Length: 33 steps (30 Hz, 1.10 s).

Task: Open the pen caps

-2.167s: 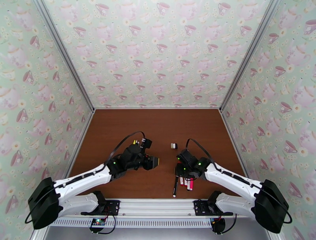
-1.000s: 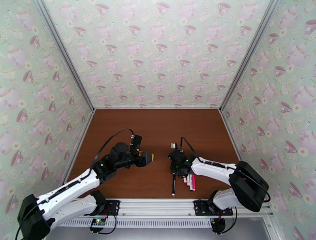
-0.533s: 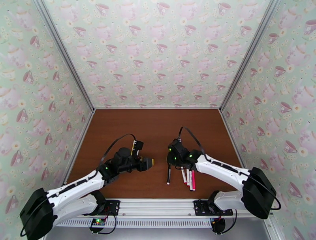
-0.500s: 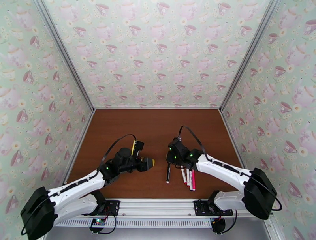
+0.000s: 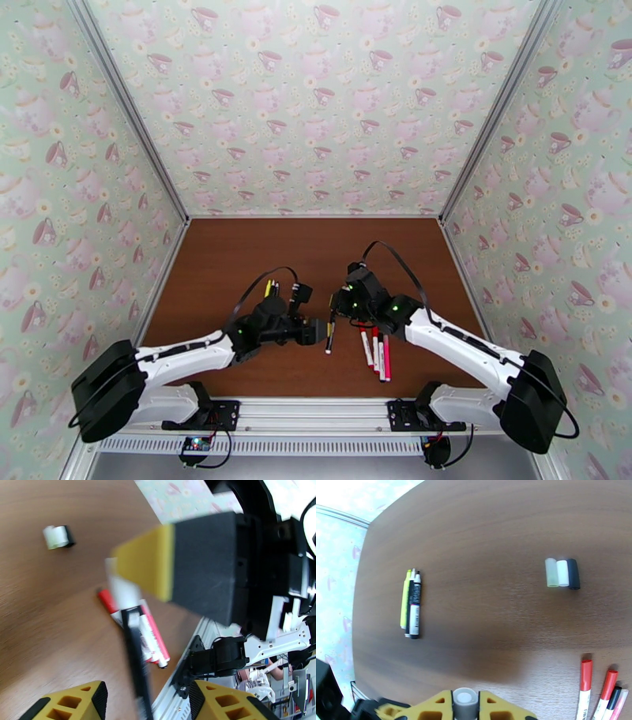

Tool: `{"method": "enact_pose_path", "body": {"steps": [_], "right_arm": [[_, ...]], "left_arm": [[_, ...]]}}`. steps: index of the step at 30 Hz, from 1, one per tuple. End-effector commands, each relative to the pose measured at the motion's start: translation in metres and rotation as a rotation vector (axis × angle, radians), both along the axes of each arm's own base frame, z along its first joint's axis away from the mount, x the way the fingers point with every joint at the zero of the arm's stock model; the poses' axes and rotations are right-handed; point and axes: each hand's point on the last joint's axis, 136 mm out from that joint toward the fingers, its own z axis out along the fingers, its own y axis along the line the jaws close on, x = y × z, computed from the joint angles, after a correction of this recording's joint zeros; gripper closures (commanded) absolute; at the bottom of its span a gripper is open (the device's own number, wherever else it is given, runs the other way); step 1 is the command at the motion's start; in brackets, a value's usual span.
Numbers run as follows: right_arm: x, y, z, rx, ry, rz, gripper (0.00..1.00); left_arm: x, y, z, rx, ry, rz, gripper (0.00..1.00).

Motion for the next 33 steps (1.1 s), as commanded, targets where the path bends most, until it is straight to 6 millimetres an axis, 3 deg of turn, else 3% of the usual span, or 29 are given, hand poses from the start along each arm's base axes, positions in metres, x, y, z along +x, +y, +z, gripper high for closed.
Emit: {"method": "enact_pose_path", "body": {"steps": [1,3,10,17,20,27,33], "right_arm": [[0.002,0.007,0.024,0.078,-0.035,0.002,0.83],[0.001,0.006,0.025,0.084,-0.037,-0.002,0.83],[0.000,0.001,0.029,0.089,-0.047,-0.016,0.83],[0.001,-0.001,0.028,0.103,-0.039,-0.036,0.83],[0.002,-0.002,0.025,0.098,-0.035,-0.040,0.83],[-0.006,-0.034,-0.016,-0.049,0.049,-0.073,0.79],[-0.031,-0.062,-0.060,-0.199,0.151,-0.068,0.75]], "left_arm": [[0.007,-0.014,0.008,-0.021,-0.024,0.013,0.41],[0.011,-0.019,0.008,-0.028,-0.017,0.024,0.49],[0.025,-0.014,-0.007,0.080,-0.019,0.111,0.56],[0.023,-0.015,-0.002,0.061,-0.032,0.101,0.69],[0.023,-0.013,-0.009,0.080,-0.025,0.104,0.70],[0.021,0.003,-0.019,0.146,-0.034,0.128,0.65],[0.015,0.016,-0.018,0.165,-0.048,0.128,0.60]]}}
